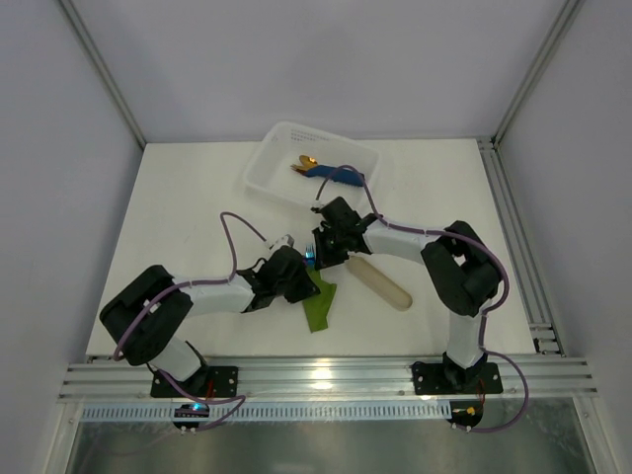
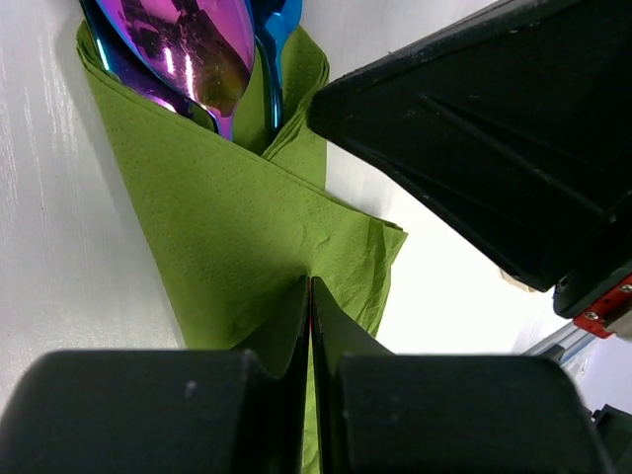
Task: Place the utensils on the paper napkin and roll it up
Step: Adjust the utensils at the center of the board.
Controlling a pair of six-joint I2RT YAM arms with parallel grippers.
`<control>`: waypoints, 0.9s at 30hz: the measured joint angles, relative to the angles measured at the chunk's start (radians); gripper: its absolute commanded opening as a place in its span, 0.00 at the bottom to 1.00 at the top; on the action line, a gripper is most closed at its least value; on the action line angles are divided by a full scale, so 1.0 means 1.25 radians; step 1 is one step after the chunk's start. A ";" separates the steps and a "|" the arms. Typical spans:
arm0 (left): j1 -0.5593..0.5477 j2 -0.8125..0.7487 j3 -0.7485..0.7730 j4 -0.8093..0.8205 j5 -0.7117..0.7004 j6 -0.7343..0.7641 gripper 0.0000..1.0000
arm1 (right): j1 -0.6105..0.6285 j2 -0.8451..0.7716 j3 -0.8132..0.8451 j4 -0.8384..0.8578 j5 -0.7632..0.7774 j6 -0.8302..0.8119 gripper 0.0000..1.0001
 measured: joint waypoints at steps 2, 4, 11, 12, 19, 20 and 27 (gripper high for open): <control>0.000 0.000 0.000 0.000 0.001 0.000 0.00 | 0.003 0.002 0.000 0.005 -0.001 0.002 0.08; -0.001 0.000 0.000 0.000 0.002 0.000 0.00 | 0.005 0.003 0.000 0.009 -0.001 0.004 0.08; -0.008 0.000 0.000 0.001 0.002 0.000 0.00 | 0.028 0.031 0.010 0.007 -0.017 0.014 0.08; -0.009 0.001 0.000 0.001 0.002 0.000 0.00 | 0.031 0.034 0.014 0.006 -0.019 0.014 0.08; -0.009 0.002 0.000 0.001 0.002 0.000 0.00 | 0.036 0.039 0.023 0.000 -0.015 0.013 0.08; -0.010 0.002 0.000 0.001 0.002 0.000 0.00 | 0.037 0.038 0.023 0.000 -0.012 0.011 0.08; -0.010 0.004 0.000 0.001 0.002 0.000 0.00 | 0.038 -0.002 -0.007 -0.007 0.014 -0.004 0.14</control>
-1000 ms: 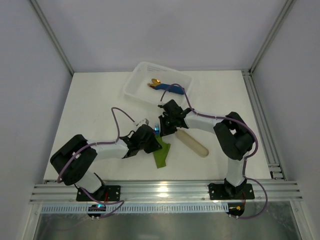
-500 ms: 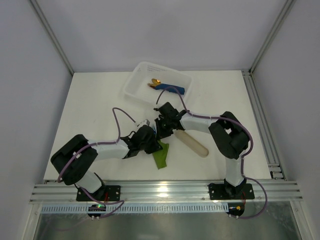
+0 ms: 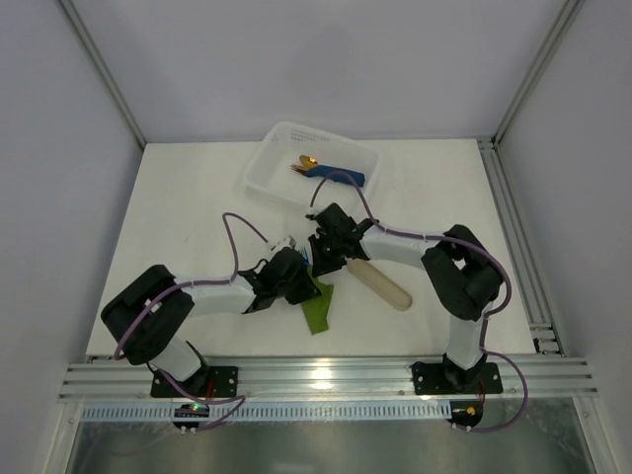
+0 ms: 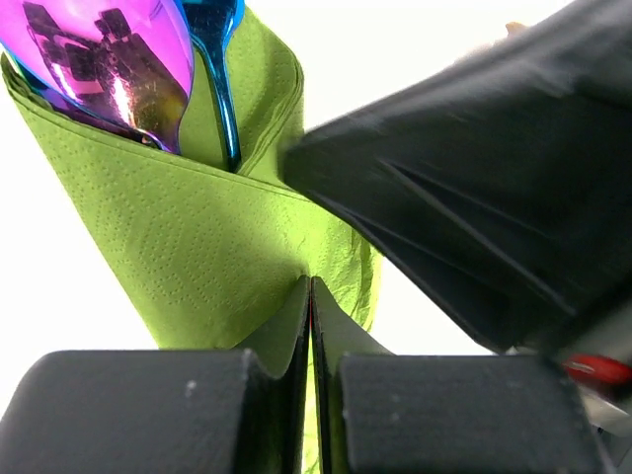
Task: Place the utensils on the paper napkin and roll it up
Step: Adjust the utensils at the center of the board.
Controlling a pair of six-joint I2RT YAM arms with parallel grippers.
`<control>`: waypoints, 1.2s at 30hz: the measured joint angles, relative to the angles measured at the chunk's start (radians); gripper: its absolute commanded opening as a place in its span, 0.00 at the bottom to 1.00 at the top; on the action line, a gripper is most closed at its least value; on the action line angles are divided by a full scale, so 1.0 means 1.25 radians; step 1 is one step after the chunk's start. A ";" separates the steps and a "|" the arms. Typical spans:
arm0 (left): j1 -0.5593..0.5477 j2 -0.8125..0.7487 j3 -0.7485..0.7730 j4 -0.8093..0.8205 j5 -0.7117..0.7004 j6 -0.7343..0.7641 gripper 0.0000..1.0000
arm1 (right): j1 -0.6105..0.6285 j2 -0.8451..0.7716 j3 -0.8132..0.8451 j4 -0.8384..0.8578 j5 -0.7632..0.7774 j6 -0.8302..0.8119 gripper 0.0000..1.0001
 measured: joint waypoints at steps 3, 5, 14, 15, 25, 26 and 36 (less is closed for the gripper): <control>-0.001 0.002 0.000 0.000 0.000 0.000 0.00 | 0.000 -0.042 -0.019 -0.007 0.010 -0.006 0.19; -0.002 0.003 0.000 0.000 0.000 0.000 0.00 | 0.000 -0.080 -0.030 -0.015 0.025 -0.009 0.22; -0.005 0.004 0.000 0.001 0.000 0.000 0.00 | 0.000 -0.284 -0.134 -0.035 0.060 -0.013 0.25; -0.005 0.004 0.000 0.002 0.000 0.000 0.00 | 0.000 -0.295 -0.150 -0.031 0.060 -0.013 0.25; -0.006 0.005 0.000 0.006 0.000 -0.002 0.00 | 0.000 -0.290 -0.227 -0.004 0.000 -0.002 0.04; -0.007 0.005 0.000 0.006 0.000 -0.002 0.00 | 0.000 -0.288 -0.227 0.004 -0.007 0.001 0.04; -0.010 0.013 0.000 0.007 0.000 -0.004 0.00 | 0.000 -0.198 -0.227 0.059 -0.058 0.024 0.04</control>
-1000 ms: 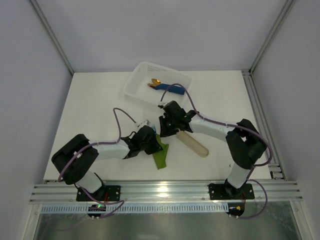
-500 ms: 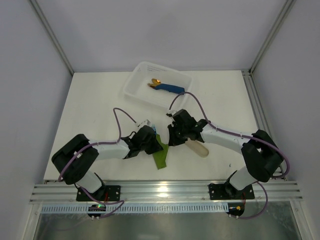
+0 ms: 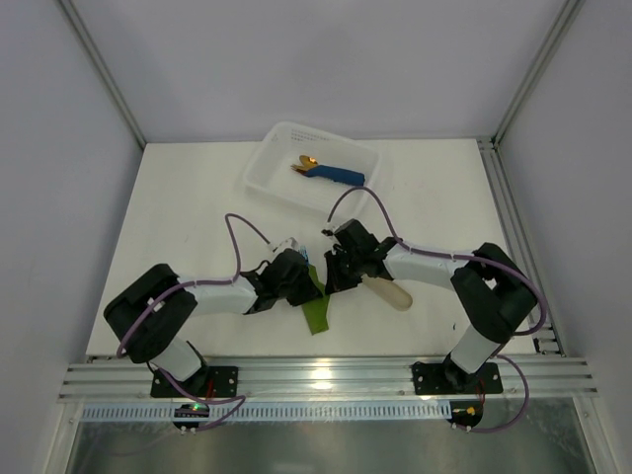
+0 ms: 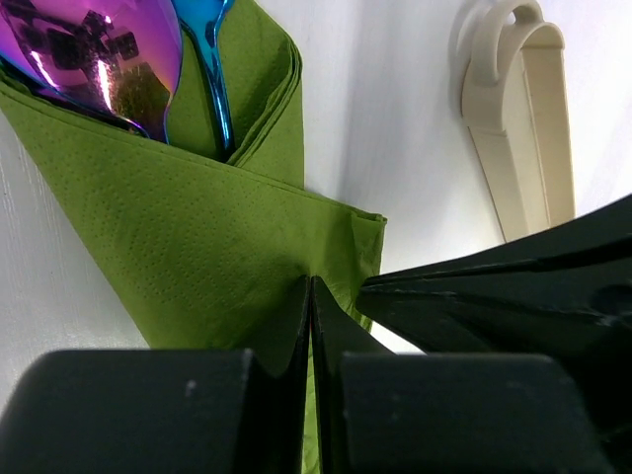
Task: Place the utensils on the paper napkin and roll it up
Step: Adjust the utensils at the center of the board.
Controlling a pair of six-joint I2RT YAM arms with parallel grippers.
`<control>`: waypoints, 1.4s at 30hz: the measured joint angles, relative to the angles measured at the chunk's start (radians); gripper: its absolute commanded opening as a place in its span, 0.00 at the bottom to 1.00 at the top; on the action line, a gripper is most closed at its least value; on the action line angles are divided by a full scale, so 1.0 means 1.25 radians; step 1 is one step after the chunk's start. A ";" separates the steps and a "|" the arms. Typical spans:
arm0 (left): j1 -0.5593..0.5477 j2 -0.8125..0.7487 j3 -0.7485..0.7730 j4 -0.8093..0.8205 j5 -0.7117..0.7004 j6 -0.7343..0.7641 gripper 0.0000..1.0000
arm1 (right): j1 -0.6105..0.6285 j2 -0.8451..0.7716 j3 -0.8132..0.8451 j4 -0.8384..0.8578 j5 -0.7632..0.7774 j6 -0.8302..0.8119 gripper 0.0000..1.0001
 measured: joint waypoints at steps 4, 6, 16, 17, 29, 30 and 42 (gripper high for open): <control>0.000 0.001 0.000 0.002 0.000 0.000 0.00 | 0.000 0.010 0.000 0.001 -0.001 0.005 0.04; 0.000 0.004 0.002 0.003 0.000 0.000 0.00 | 0.000 0.010 0.000 0.005 0.001 0.005 0.04; -0.001 0.010 0.003 0.007 0.000 -0.002 0.00 | 0.000 0.010 -0.037 0.002 0.042 0.005 0.04; -0.001 0.010 0.003 0.007 0.000 -0.002 0.00 | 0.000 0.010 -0.041 0.005 0.043 0.005 0.04; -0.002 0.010 0.017 0.005 0.000 0.000 0.00 | 0.000 0.004 -0.063 0.045 0.041 0.016 0.03; -0.002 0.010 0.018 0.005 -0.001 0.001 0.00 | 0.000 0.004 -0.064 0.048 0.040 0.018 0.04; -0.001 0.033 0.061 -0.026 -0.027 0.020 0.00 | 0.000 -0.008 -0.083 0.071 0.045 0.021 0.04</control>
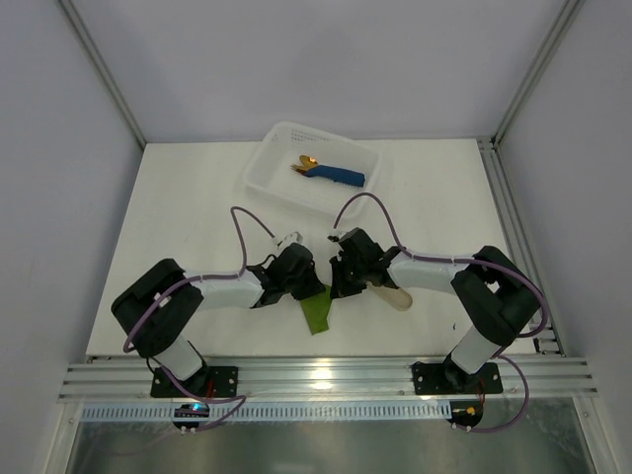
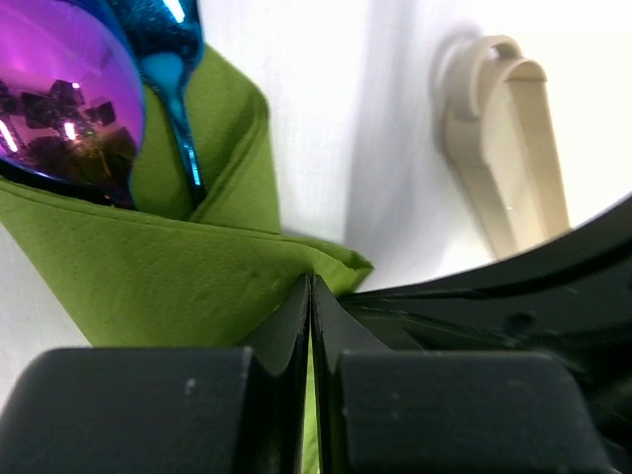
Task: Place the utensils on the paper napkin and roll it up
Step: Adjust the utensils at the center of the board.
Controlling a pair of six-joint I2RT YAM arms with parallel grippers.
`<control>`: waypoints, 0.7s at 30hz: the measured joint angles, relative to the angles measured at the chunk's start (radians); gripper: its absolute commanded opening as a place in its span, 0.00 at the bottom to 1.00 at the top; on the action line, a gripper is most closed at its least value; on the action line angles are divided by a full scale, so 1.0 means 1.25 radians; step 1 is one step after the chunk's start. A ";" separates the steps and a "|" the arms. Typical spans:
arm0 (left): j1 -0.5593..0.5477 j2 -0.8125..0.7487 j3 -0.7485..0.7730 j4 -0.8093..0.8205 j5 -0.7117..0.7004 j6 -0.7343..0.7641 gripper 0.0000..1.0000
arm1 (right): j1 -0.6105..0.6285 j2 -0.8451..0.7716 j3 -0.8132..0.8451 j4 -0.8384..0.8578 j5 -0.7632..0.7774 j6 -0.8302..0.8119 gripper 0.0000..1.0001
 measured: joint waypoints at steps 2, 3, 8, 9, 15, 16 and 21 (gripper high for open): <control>0.000 0.013 0.000 -0.002 -0.001 0.002 0.00 | 0.000 -0.002 0.000 -0.002 0.004 -0.001 0.04; 0.000 0.018 0.000 -0.001 -0.001 0.000 0.00 | 0.000 -0.003 -0.001 -0.002 0.005 -0.001 0.04; 0.000 0.018 0.000 0.001 -0.002 0.002 0.00 | 0.000 -0.003 -0.002 -0.002 0.009 -0.001 0.04; 0.001 0.018 0.000 0.000 -0.002 0.002 0.00 | 0.000 -0.003 -0.003 -0.002 0.009 -0.001 0.04; 0.004 0.018 0.000 0.001 -0.001 0.003 0.00 | 0.000 -0.006 -0.007 0.003 0.009 -0.001 0.04; 0.005 0.019 -0.001 0.001 -0.001 0.002 0.00 | 0.000 -0.009 -0.008 0.004 0.009 -0.002 0.04; 0.009 0.026 -0.005 0.025 0.005 -0.002 0.00 | 0.000 -0.042 -0.027 -0.025 0.006 -0.014 0.04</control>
